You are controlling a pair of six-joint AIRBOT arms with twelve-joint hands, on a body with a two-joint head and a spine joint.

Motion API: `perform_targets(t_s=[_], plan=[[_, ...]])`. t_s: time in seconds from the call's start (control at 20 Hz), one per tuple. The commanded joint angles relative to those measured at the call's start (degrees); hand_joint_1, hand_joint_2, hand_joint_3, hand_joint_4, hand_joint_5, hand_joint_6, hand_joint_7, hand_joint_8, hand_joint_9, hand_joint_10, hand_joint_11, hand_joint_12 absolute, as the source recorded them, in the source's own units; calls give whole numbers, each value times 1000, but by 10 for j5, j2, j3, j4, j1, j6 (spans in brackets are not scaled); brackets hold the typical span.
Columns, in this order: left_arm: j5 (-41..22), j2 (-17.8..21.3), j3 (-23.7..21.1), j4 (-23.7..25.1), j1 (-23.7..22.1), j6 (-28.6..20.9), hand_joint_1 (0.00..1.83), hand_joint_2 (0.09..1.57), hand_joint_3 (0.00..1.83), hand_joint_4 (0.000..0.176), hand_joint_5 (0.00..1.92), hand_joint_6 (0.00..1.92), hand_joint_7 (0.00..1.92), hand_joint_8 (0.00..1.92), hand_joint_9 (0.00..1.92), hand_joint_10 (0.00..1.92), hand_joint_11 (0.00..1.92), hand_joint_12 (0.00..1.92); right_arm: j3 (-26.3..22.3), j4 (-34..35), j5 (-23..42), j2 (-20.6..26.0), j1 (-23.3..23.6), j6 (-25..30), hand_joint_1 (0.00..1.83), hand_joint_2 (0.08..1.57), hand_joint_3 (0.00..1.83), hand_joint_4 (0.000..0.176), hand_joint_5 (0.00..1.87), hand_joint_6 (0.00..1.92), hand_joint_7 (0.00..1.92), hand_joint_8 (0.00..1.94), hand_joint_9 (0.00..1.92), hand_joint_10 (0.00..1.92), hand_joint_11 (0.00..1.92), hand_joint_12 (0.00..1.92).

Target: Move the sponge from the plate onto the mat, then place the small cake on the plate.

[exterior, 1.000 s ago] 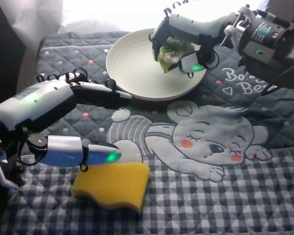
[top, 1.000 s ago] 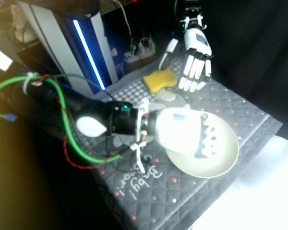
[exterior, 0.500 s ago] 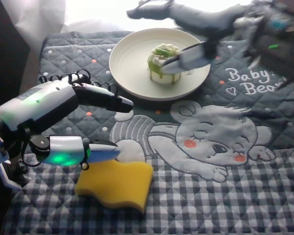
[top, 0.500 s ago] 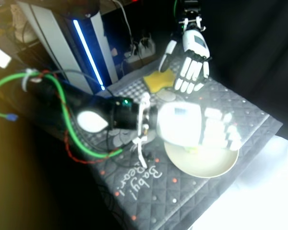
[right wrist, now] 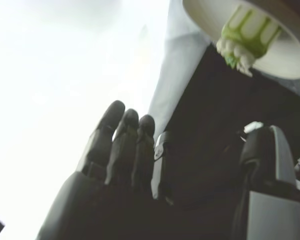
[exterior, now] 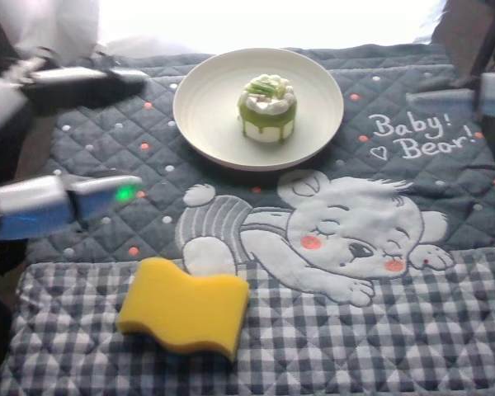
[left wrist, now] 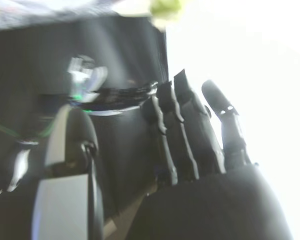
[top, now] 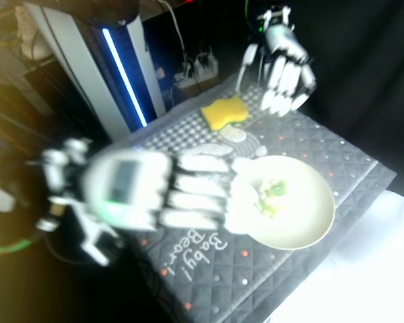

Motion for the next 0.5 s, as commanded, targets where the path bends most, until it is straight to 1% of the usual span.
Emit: perform_targets(t_s=[0.0,0.05,0.1,0.15,0.2,0.25,0.3,0.35,0.4,0.45], plan=[[-136,8,-2,-7,1,-1,778,1027,0,0,360,0,415,0,442,0,48,1112,-5,36,115,11,-7,2,948,956,1,118,293,4,280,6,169,8,0,159],[-180,18,-11,-18,17,1,750,1036,4,0,261,0,343,0,402,0,17,1088,-21,63,161,26,-42,2,950,961,2,108,287,4,280,2,184,8,0,46],[-224,23,-18,-27,27,7,642,1056,8,0,189,0,305,0,368,0,3,1064,-35,96,218,36,-89,2,949,949,0,115,292,4,295,4,183,4,0,10],[-226,26,-22,-30,29,7,594,1075,12,0,143,0,262,0,329,0,0,1062,-43,115,249,42,-115,2,975,949,0,107,309,9,329,15,183,3,0,3],[-226,27,-24,-26,20,21,477,1061,2,0,124,0,228,0,290,0,30,1027,-54,138,287,48,-151,2,941,987,2,92,338,5,368,8,256,12,73,42],[-226,25,-23,-22,9,29,402,1064,1,0,114,0,218,1,282,0,48,950,-71,165,335,52,-192,2,994,1056,6,62,392,5,414,6,300,12,68,53],[-226,20,-18,-18,-1,26,329,1092,3,0,73,0,185,0,230,0,25,829,-83,183,366,53,-223,2,925,1086,13,61,371,3,399,2,310,11,80,63],[-226,16,-13,-14,-9,21,310,1109,4,5,97,5,136,1,158,0,19,608,-93,198,374,54,-240,2,865,1059,0,71,338,1,404,3,347,21,171,104],[-226,12,-8,-5,-20,17,286,1181,0,0,138,2,108,0,126,0,27,478,-101,201,374,55,-250,2,875,1043,0,73,304,0,378,0,361,22,222,126],[-226,11,-7,4,-31,16,180,1267,16,0,209,15,104,0,85,0,5,326,-103,200,374,53,-252,2,877,1081,9,56,106,0,268,0,297,4,208,118]])
